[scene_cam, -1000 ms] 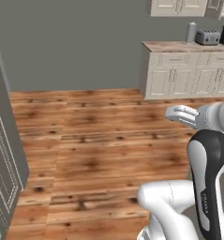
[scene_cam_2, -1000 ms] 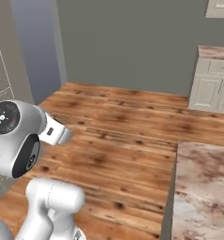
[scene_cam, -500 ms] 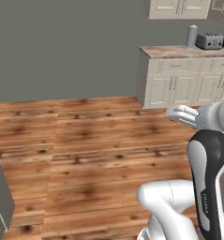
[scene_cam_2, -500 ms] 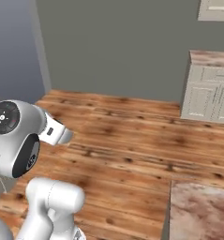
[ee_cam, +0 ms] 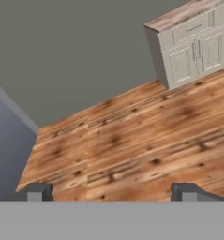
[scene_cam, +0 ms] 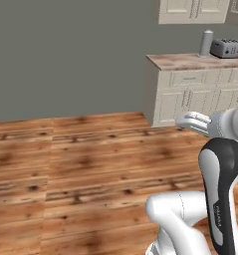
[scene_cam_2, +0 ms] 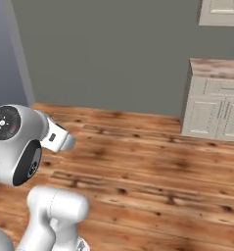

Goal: Pick up the bowls from the cabinet and place each bowl in front of a stool on the dining counter.

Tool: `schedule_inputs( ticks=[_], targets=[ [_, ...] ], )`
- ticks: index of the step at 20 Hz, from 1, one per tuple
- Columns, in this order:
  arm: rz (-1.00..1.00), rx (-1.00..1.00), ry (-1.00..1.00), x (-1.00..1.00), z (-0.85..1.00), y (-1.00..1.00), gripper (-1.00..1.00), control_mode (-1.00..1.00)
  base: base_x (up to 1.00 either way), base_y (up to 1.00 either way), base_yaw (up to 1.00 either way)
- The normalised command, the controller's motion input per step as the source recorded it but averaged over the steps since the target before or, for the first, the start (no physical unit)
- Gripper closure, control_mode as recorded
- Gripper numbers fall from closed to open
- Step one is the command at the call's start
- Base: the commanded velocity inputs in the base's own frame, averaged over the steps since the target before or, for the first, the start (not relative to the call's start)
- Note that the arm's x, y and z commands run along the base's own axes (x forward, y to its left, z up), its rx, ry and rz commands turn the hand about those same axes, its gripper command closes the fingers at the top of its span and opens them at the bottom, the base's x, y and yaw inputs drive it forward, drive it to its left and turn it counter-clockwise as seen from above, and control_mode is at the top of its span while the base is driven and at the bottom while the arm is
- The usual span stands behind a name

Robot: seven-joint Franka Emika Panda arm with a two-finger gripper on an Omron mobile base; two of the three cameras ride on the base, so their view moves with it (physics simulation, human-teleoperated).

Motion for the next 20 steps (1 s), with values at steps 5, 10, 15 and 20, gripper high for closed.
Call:
schedule_inputs(
  ticks=[5, 10, 15, 20],
  targets=[
    [0.00, 0.00, 0.00, 0.00, 0.00, 0.00, -1.00, 1.00, 1.00, -0.43, -0.16],
    [0.00, 0.00, 0.00, 0.00, 0.00, 0.00, -1.00, 1.00, 1.00, -0.76, -0.17],
    [0.00, 0.00, 0.00, 0.00, 0.00, 0.00, -1.00, 1.00, 1.00, -0.99, -0.07],
    [0.00, 0.00, 0.00, 0.00, 0.00, 0.00, -1.00, 1.00, 0.98, -1.00, -0.01]
  ],
)
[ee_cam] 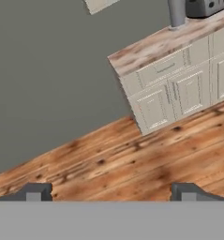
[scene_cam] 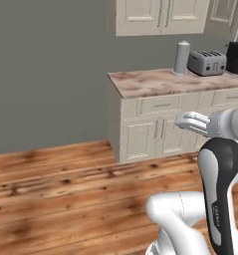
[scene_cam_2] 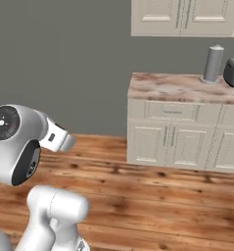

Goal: Pick up the bowls from the cabinet and place each bowl in front of a stool on the dining counter.

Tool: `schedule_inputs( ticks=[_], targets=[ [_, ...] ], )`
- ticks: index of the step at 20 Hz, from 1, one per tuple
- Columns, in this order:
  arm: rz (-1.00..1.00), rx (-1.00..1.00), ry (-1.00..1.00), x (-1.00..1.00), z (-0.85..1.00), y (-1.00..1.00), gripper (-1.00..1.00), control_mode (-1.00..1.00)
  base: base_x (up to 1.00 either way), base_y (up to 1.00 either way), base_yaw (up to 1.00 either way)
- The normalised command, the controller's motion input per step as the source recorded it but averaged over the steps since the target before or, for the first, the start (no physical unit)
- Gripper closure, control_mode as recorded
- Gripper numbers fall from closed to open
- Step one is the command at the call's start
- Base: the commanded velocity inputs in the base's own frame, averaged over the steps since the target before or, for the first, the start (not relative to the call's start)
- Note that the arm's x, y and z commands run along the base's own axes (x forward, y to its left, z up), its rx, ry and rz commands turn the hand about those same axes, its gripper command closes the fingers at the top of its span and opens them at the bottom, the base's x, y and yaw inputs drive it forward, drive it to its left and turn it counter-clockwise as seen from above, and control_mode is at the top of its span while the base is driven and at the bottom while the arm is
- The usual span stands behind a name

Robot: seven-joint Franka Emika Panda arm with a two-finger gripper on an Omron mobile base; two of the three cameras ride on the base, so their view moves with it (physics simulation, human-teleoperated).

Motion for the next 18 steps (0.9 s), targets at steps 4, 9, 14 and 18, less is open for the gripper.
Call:
schedule_inputs(
  ticks=[4, 9, 14, 18],
  targets=[
    [0.00, 0.00, 0.00, 0.00, 0.00, 0.00, -1.00, 1.00, 0.76, -1.00, 0.00],
    [0.00, 0.00, 0.00, 0.00, 0.00, 0.00, -1.00, 1.00, 0.56, -1.00, 0.00],
    [0.00, 0.00, 0.00, 0.00, 0.00, 0.00, -1.00, 1.00, 0.43, -1.00, 0.00],
    [0.00, 0.00, 0.00, 0.00, 0.00, 0.00, -1.00, 1.00, 0.39, -1.00, 0.00]
  ],
)
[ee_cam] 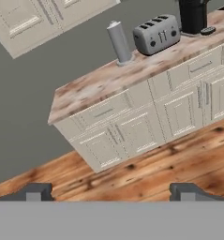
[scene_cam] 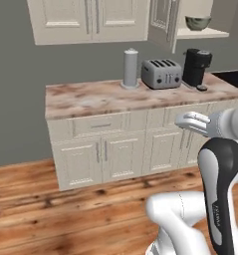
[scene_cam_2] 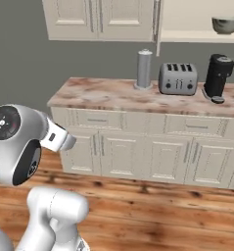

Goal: Pick up the bowls from the cabinet and place each bowl in front of a stool on the dining counter.

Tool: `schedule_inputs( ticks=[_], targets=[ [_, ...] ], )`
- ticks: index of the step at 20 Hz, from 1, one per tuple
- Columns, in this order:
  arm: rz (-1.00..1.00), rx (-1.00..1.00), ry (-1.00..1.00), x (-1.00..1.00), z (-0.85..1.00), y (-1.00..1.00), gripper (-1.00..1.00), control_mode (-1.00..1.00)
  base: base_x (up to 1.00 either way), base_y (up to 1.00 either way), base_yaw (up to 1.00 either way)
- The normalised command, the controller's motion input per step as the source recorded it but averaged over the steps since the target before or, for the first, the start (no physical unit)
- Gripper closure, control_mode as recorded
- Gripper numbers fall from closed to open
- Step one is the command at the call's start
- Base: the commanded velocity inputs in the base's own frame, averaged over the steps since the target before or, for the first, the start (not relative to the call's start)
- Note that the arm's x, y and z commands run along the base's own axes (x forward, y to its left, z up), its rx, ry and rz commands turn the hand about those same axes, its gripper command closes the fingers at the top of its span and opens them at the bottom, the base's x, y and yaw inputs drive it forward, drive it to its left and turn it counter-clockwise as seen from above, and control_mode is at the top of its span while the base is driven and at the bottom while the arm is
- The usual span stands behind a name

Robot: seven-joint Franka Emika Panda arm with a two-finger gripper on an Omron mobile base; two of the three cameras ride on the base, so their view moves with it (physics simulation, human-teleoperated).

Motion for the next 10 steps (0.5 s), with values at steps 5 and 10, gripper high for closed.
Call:
schedule_inputs(
  ticks=[5, 10],
  targets=[
    [0.00, 0.00, 0.00, 0.00, 0.00, 0.00, -1.00, 1.00, 0.50, -1.00, 0.00],
    [0.00, 0.00, 0.00, 0.00, 0.00, 0.00, -1.00, 1.00, 0.64, -0.95, 0.00]
  ],
)
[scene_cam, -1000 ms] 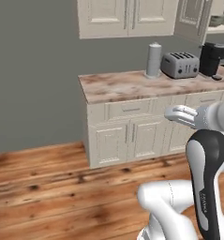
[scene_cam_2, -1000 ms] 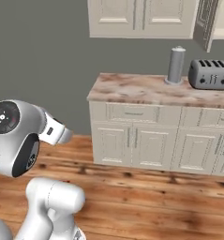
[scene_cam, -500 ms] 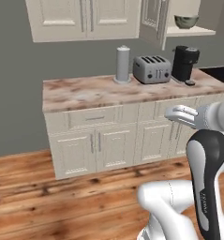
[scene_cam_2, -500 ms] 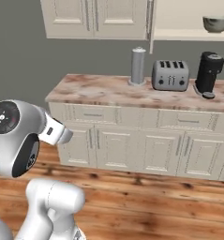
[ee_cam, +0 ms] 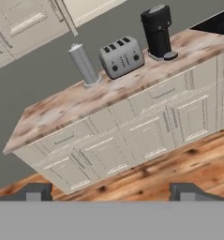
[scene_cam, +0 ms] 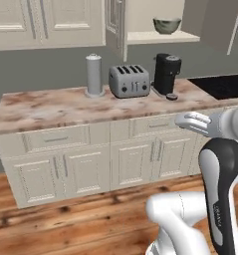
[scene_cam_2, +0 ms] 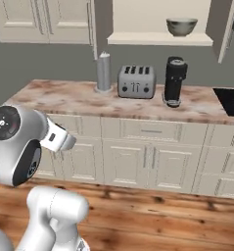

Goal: Pick up the bowls from the cabinet and place each bowl in front of a stool on the dining counter.

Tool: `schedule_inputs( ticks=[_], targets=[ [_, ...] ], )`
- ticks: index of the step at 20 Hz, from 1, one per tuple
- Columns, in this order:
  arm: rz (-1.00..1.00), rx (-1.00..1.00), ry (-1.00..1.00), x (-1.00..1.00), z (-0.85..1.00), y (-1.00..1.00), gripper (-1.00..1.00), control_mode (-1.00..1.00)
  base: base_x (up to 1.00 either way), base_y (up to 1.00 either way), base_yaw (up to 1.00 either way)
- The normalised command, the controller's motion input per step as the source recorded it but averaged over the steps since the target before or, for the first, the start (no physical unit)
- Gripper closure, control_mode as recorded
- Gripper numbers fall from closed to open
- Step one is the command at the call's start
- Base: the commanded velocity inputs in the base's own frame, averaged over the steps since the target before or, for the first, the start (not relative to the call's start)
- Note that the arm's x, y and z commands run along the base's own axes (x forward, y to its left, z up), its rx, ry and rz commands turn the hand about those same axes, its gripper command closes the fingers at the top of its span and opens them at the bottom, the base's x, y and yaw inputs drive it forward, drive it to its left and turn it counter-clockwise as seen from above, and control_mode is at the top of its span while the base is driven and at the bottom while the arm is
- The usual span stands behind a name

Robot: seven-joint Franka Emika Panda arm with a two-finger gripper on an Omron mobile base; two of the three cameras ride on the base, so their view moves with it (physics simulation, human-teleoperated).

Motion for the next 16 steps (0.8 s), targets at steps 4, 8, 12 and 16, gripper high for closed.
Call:
schedule_inputs(
  ticks=[4, 8, 12, 16],
  targets=[
    [0.00, 0.00, 0.00, 0.00, 0.00, 0.00, -1.00, 1.00, 0.86, -0.66, -0.02],
    [0.00, 0.00, 0.00, 0.00, 0.00, 0.00, -1.00, 1.00, 0.91, -0.43, -0.01],
    [0.00, 0.00, 0.00, 0.00, 0.00, 0.00, -1.00, 1.00, 0.92, -0.24, 0.00],
    [0.00, 0.00, 0.00, 0.00, 0.00, 0.00, -1.00, 1.00, 0.63, -0.42, 0.00]
  ],
)
